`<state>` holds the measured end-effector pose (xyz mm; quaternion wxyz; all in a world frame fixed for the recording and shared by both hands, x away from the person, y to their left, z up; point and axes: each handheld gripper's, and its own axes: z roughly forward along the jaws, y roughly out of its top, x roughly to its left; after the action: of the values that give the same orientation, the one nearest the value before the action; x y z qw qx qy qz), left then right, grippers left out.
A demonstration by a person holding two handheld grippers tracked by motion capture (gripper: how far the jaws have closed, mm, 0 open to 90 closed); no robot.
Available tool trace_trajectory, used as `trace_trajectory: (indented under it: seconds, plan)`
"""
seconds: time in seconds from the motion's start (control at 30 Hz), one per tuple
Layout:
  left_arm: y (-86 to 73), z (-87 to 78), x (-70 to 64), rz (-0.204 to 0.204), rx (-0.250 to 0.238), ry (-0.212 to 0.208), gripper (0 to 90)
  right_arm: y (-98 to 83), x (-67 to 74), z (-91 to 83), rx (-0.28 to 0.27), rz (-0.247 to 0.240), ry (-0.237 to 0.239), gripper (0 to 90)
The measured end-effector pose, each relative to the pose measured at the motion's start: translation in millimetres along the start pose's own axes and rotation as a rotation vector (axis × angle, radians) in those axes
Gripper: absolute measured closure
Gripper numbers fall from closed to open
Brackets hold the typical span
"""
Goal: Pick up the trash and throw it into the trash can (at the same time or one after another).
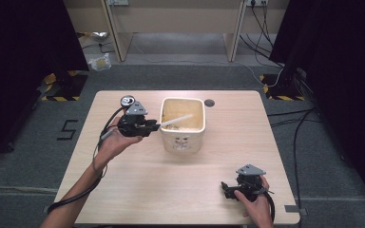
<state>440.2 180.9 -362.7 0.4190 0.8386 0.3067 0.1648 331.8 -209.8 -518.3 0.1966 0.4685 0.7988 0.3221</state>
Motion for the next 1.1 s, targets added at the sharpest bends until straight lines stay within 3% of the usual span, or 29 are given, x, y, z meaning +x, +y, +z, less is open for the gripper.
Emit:
trace_trajectory:
  seconds: [0.07, 0.1, 0.17, 0.57, 1.1]
  plan:
    - [0.9, -0.4, -0.8, -0.007, -0.010, 0.000, 56.0, 0.0, 0.0, 0.0, 0.000, 0.000, 0.000, 0.2]
    - [1.5, -1.0, -1.1, -0.015, -0.014, 0.001, 56.0, 0.0, 0.0, 0.0, 0.000, 0.000, 0.000, 0.2]
    - [2.8, -2.1, -1.3, -0.044, -0.032, 0.002, 45.3, 0.0, 0.2, 0.0, 0.001, 0.003, 0.001, 0.2]
    - [1.7, -16.5, 1.5, -0.087, -0.077, 0.010, 35.2, 0.0, 0.3, 0.0, 0.001, 0.003, 0.000, 0.2]
    - [-18.7, -27.6, 12.8, -0.137, -0.105, 0.038, 20.3, 0.0, 0.1, -0.1, 0.001, 0.002, 0.000, 0.2]
